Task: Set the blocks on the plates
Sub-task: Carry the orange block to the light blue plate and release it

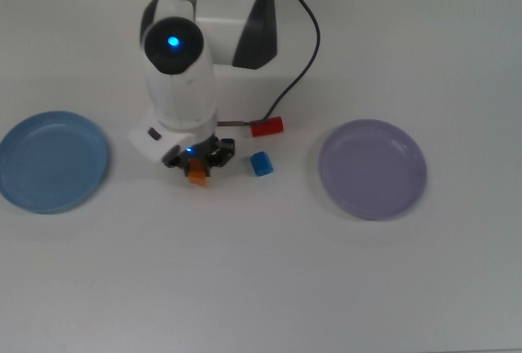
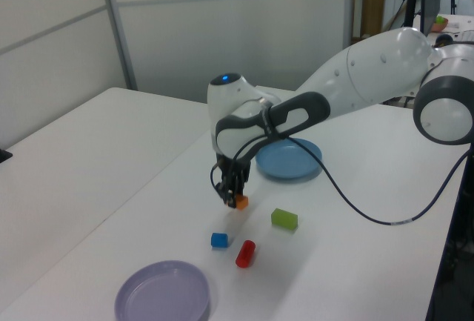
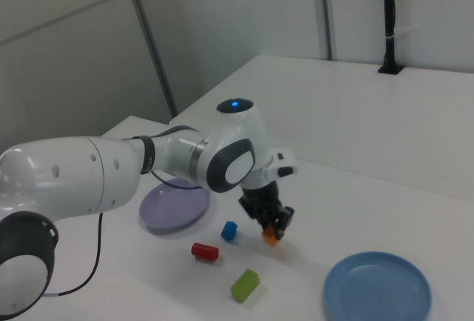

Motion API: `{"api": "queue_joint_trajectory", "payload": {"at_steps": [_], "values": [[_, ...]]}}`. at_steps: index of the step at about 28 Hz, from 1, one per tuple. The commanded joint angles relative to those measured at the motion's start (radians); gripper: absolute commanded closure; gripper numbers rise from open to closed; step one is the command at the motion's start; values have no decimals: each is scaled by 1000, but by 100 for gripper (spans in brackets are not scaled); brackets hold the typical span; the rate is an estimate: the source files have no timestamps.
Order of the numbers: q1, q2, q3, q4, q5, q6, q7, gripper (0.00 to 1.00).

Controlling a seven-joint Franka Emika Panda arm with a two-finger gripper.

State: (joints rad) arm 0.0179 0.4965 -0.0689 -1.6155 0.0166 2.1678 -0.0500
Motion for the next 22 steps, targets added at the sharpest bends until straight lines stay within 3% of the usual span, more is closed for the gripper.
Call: {"api": "queue_joint_trajectory", "payload": {"at_steps": [1,7,14,18,22], "values": [[-56,-87,-17,6,-14,-42,13,75],[-163,-96,-17,46,-15,-43,-7,73],[-289,-67,-17,40,-17,-33,-51,71],[-314,-38,-17,43,-18,-26,-54,71],[-335,-16,-15,37,-15,-25,-62,64]]}}
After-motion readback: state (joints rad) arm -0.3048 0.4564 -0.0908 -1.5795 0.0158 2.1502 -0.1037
